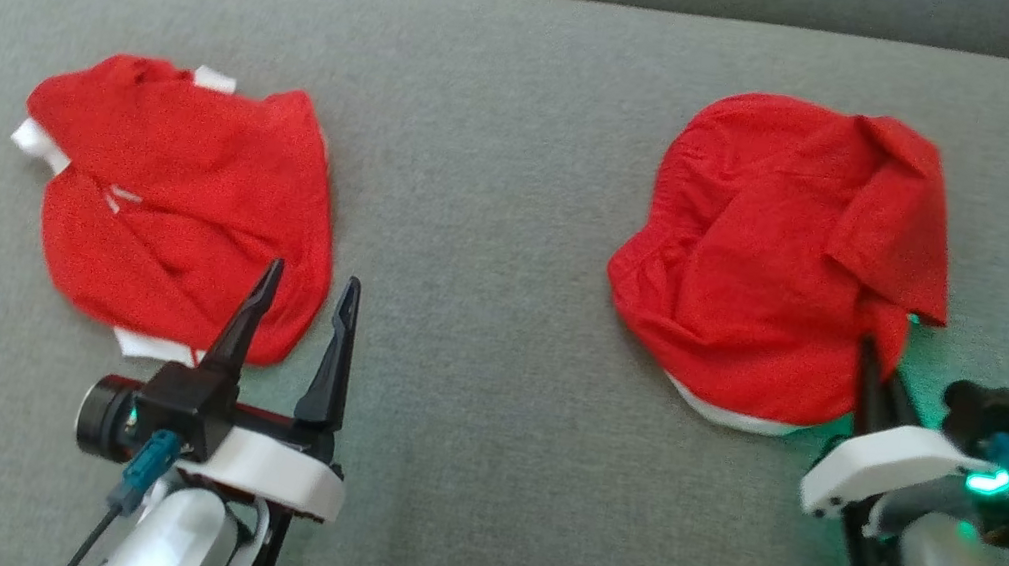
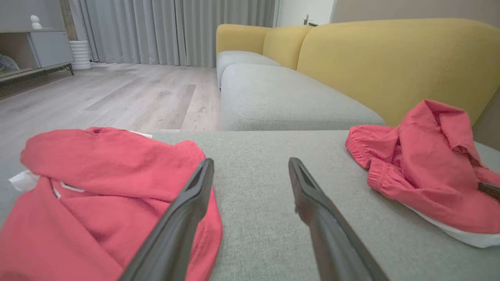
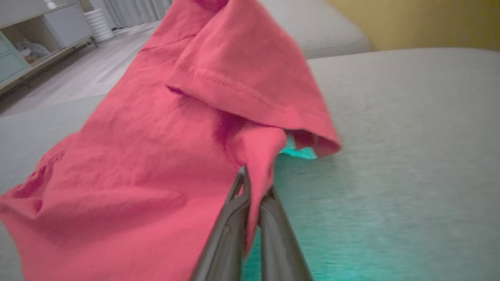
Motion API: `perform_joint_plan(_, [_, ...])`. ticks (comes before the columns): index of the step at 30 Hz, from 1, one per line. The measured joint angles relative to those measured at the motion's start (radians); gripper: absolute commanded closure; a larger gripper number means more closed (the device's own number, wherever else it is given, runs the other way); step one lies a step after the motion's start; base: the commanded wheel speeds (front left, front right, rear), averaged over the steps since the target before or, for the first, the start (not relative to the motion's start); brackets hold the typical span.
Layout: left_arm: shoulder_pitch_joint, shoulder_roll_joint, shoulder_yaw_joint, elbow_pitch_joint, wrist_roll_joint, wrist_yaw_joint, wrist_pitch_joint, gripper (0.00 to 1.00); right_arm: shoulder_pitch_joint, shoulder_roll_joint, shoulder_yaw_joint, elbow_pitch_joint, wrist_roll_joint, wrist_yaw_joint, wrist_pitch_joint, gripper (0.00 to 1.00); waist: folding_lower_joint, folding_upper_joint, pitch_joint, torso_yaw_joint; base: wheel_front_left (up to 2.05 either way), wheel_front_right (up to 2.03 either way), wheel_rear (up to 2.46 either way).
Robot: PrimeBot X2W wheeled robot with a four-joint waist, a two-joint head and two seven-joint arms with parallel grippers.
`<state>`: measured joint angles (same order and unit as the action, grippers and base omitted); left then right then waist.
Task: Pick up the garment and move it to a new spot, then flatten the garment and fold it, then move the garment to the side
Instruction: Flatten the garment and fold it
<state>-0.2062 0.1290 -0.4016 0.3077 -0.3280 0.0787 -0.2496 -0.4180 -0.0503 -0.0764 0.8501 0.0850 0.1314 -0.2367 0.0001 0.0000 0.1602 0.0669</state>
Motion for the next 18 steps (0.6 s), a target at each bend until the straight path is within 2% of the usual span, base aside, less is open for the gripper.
perform_joint_plan(5, [0.004,-0.008,0.002,-0.004,-0.002,0.000,0.000,0.00,0.030,0.001,-0.140,-0.115,-0.154,0.000,0.000,1.00,-0.0001,0.0000,-0.041,-0.032,0.00,0.00,0.00])
perform_joint_plan(10, [0.014,-0.015,0.001,-0.005,-0.002,0.000,-0.003,0.00,0.113,0.002,-0.256,-0.294,-0.299,0.000,0.089,1.00,-0.0002,0.0000,-0.081,-0.052,0.00,0.00,0.00])
perform_joint_plan(13, [0.026,-0.016,0.002,-0.006,-0.002,0.000,-0.003,0.00,0.143,0.002,-0.287,-0.411,-0.363,0.000,0.159,1.00,-0.0002,0.0000,-0.097,-0.051,0.00,0.00,0.00])
perform_joint_plan(18, [0.045,-0.020,0.003,-0.009,-0.002,0.000,-0.003,0.00,0.153,0.003,-0.299,-0.510,-0.421,0.000,0.244,1.00,-0.0002,0.0000,-0.096,-0.039,0.00,0.00,0.00])
